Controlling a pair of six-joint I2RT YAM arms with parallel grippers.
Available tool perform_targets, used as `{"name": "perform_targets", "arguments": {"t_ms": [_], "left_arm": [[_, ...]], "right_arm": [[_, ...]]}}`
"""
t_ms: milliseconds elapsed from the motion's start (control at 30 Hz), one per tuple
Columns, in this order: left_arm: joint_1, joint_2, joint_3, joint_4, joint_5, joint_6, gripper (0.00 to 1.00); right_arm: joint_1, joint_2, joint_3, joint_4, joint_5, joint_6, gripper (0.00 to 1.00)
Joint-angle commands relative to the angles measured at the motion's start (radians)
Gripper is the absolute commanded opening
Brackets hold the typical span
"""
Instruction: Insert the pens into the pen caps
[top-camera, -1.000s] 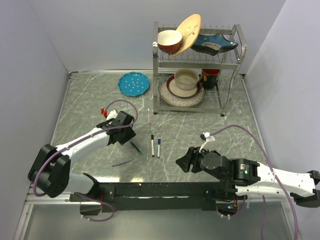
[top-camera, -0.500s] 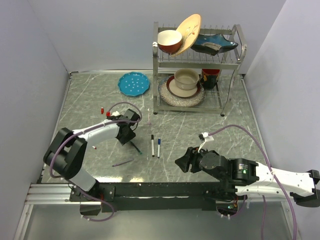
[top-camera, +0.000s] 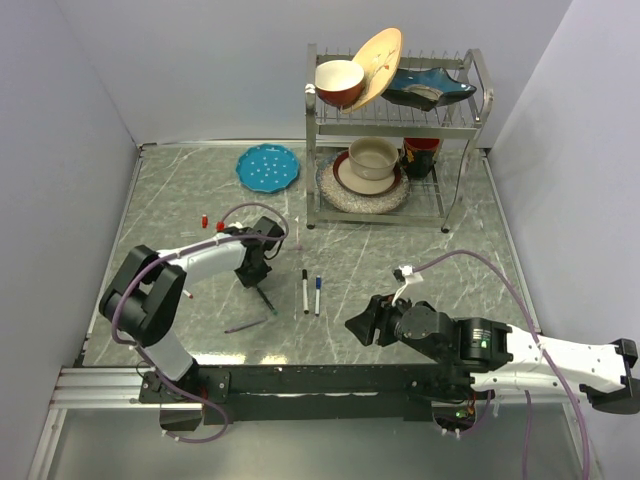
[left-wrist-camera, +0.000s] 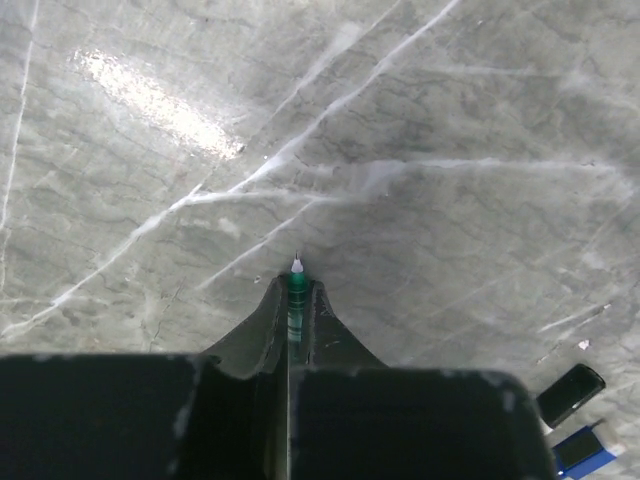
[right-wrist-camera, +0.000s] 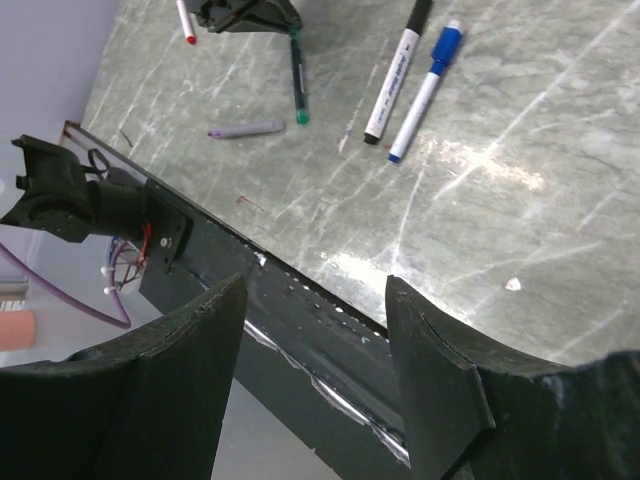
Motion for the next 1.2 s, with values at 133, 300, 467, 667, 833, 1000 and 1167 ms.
{"name": "perform_targets", "arguments": {"t_ms": [133,300,467,667,833,1000,1167], "left_arm": [[0.003,-0.161,-0.096,0.227,0.062,0.089,0.01],[-0.001,-0.367,-0.197,0.439,0.221,0.242,0.01],[-0.006,-0.589,-0.272,0.595,0.414,0.356,0.01],[-0.009,-0.832,-0.386,0.776,0.667,0.341,0.01],[-0.011,-0.938,-0.449,0.879,0.752,0.302,0.01],[-0.012,-0.936,-0.423,0.893,0.784,0.301,0.01],[-0.014,-0.929,-0.423,0.907,0.791,0.285,0.01]], "right_arm": [[-0.005,0.112,0.011,0.180,-0.063,-0.060,0.69],[-0.035,0.204,0.072,0.237,-0.096,-0.115,0.73],[-0.130,0.268,0.095,0.390,-0.261,-0.181,0.75],[-0.268,0.343,0.103,0.573,-0.519,-0.218,0.73],[-0.282,0.447,0.159,0.652,-0.654,-0.242,0.72],[-0.282,0.537,0.215,0.660,-0.657,-0.227,0.66],[-0.282,0.543,0.186,0.714,-0.643,-0.186,0.24]]}}
